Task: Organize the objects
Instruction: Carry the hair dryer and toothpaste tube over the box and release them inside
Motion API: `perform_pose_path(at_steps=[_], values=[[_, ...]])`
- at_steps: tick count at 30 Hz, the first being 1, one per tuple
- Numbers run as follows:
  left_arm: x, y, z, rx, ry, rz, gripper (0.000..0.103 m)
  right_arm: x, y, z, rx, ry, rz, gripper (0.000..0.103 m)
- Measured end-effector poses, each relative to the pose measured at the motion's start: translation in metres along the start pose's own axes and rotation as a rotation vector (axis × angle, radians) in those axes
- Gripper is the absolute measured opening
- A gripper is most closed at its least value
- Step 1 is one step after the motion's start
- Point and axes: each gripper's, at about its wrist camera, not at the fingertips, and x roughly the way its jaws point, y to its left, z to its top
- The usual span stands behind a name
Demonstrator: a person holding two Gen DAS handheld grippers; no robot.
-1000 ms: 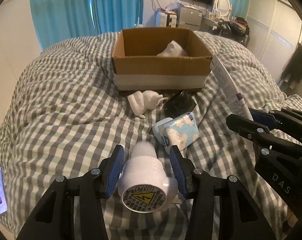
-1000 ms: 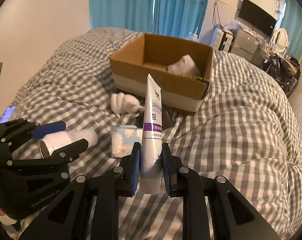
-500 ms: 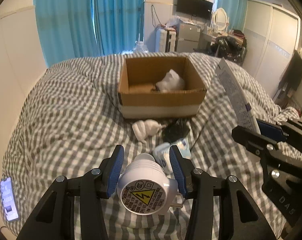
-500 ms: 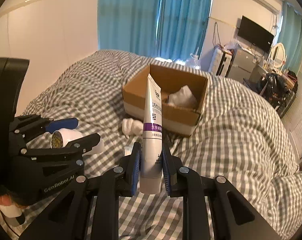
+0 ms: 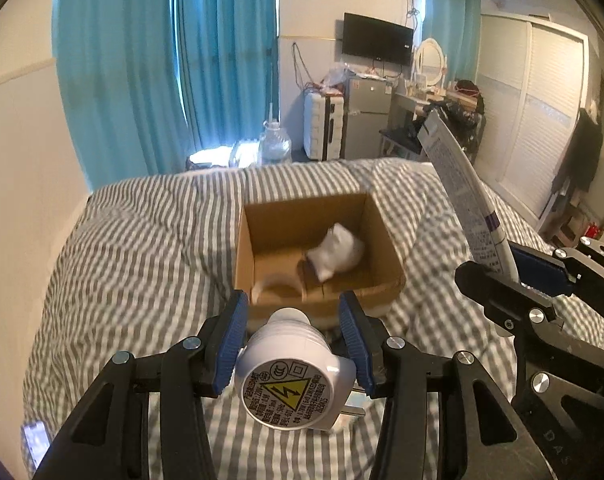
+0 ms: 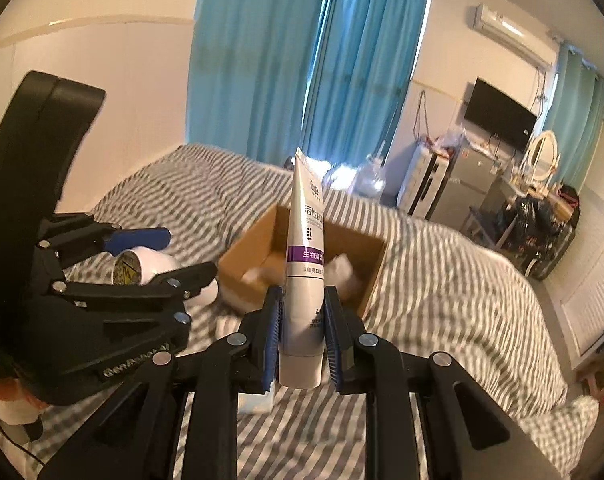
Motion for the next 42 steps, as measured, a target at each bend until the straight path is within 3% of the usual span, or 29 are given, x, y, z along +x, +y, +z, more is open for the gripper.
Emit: perform_pose_path(at_steps=[11,17,31,42], values=[[0.051,0.000,0.067,0.014,-0.008,0.017,0.048,0.041,-0.037,0.062,0.029,-0.039,-0.025,0.019],[0.087,0.005,0.083,0.020,0.016,0.032,0.048,0.087,-0.052,0.078,0.036,0.000,-0.021,0.019],[0.188,0.014,0.063,0.023,0.154,0.050,0.048,0.208,-0.060,0.036,0.050,0.176,0.055,0.019],[0.233,0.010,0.041,0.050,0.215,0.043,0.048,0.256,-0.069,0.006,0.044,0.260,0.092,0.019]])
